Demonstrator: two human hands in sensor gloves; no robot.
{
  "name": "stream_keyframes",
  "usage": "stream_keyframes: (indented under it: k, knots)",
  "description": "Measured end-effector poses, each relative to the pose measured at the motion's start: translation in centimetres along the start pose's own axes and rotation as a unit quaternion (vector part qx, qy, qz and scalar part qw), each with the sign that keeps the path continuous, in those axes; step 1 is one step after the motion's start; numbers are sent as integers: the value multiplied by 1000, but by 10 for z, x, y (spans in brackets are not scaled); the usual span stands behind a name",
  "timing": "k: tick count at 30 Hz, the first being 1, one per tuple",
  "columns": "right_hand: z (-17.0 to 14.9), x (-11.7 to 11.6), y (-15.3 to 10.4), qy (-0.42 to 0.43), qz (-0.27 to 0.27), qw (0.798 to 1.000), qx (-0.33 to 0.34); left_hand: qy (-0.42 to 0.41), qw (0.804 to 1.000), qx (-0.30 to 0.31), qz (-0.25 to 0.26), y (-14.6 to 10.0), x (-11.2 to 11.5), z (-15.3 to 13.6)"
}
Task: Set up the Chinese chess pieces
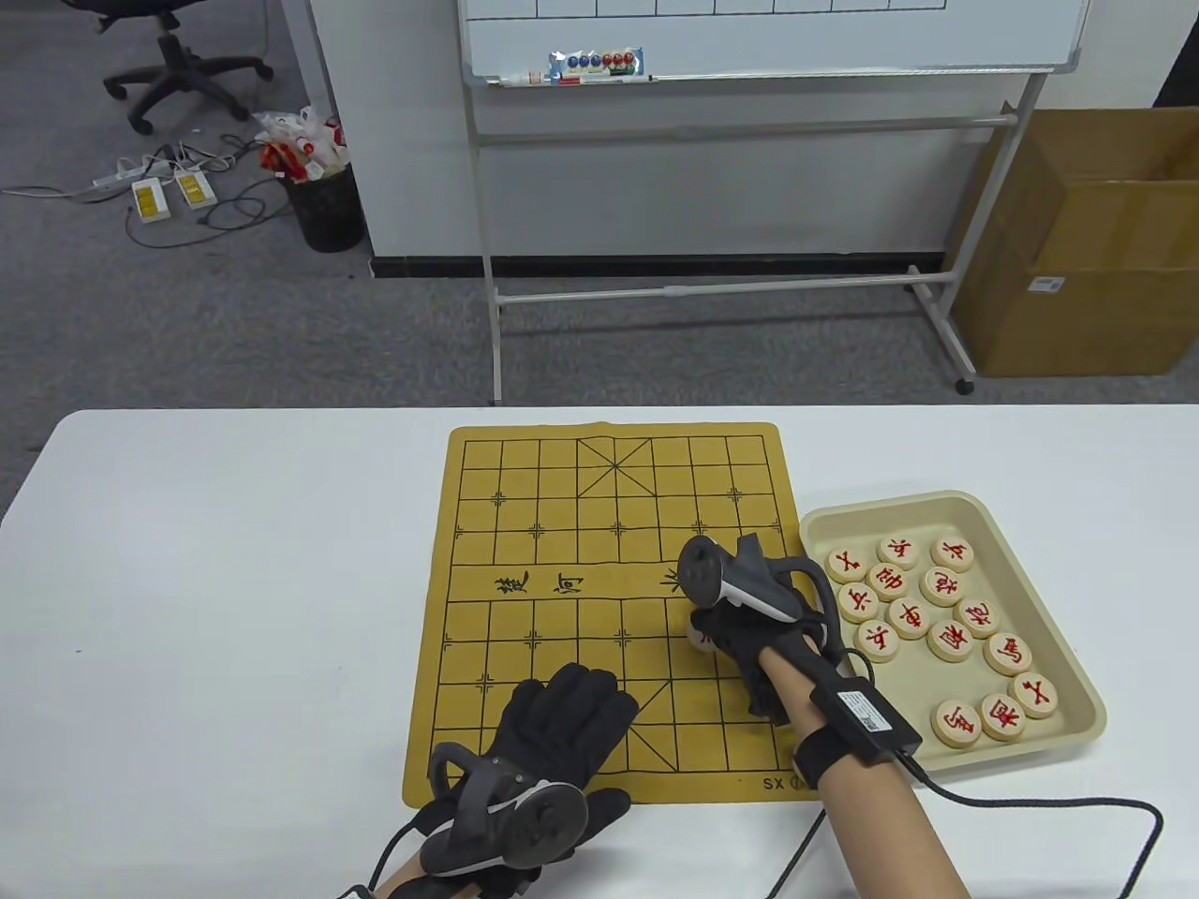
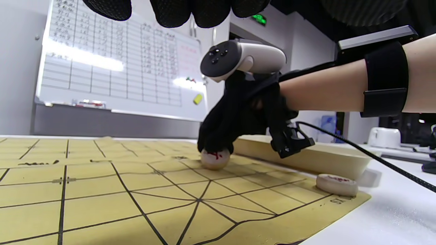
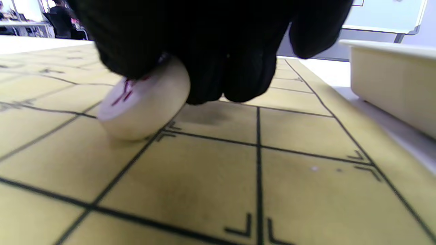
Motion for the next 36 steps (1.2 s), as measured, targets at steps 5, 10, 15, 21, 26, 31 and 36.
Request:
stream_keyframes:
  k: [5, 10, 15, 21, 26, 31, 36]
  knots:
    - [2, -2, -5, -27, 0, 1000, -1, 4, 1000, -3, -5, 0, 3, -2]
    - [-10, 32, -42, 24, -65, 997, 39, 6, 1000, -6, -5, 0, 3, -3]
    - [-61, 66, -85, 22, -112, 994, 2, 7, 1000, -3, -5, 0, 3, -3]
    - [-149, 54, -105, 8, -119, 989, -84, 7, 1000, 4, -10, 0, 4, 0]
    - [-195, 7, -93, 15, -38, 992, -124, 9, 1000, 1, -8, 0, 4, 0]
    - [-186, -16, -88, 6, -37, 996, -80, 10, 1000, -1, -11, 0, 6, -1]
    - [-161, -23, -80, -34, -19, 998, -55, 13, 1000, -2, -17, 0, 8, -2]
Point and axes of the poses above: the tracker on the back of each hand, its own z axis roughly to the thumb side, its own y axis roughly from the wrist to the fingertips, x = y × z, the point moved 4 cm from there along y, roughly from the wrist to the fingertips, and after that the axes turned 15 degrees about z, right-handed, at the moved point
